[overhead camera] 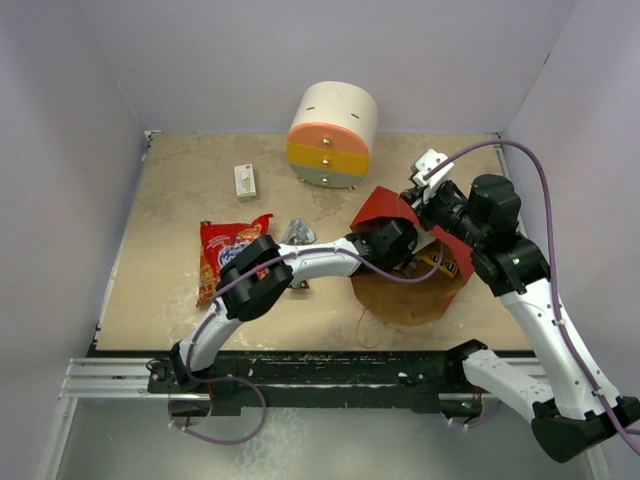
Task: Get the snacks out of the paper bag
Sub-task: Take out the snack from the paper bag.
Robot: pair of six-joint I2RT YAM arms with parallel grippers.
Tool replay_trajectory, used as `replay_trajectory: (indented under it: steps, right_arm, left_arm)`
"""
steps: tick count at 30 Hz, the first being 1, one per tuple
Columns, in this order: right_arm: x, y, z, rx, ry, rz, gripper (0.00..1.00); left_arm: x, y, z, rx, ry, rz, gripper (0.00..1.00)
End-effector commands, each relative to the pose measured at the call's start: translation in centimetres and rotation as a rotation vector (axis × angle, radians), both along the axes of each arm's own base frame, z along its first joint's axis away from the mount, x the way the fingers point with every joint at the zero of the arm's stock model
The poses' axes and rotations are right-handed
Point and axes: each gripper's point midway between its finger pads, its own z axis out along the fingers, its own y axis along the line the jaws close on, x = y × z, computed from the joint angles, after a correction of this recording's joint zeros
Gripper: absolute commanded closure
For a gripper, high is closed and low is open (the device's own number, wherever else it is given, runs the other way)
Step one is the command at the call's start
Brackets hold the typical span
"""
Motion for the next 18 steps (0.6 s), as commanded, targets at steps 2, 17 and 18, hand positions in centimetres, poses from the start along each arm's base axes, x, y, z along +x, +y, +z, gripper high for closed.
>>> replay_trajectory:
  steps: [2, 17, 18]
  right_arm:
    - [-0.2, 0.0, 2.8, 0.030, -0.083, 0.004, 1.00]
    - [1.0, -0.4, 2.4, 0.125, -0.057, -0.087, 1.00]
    - [1.1, -0.4, 2.4, 0.127, -0.061, -0.090, 1.00]
  left_arm:
    - [-0.6, -1.1, 3.4, -0.072, 0.035, -0.019, 0.82]
    - [-9.6, 3.3, 6.8, -0.156, 0.305, -0.076, 0.90]
    - [-10.2, 3.8, 6.8, -0.151, 0.319, -0.076, 0.90]
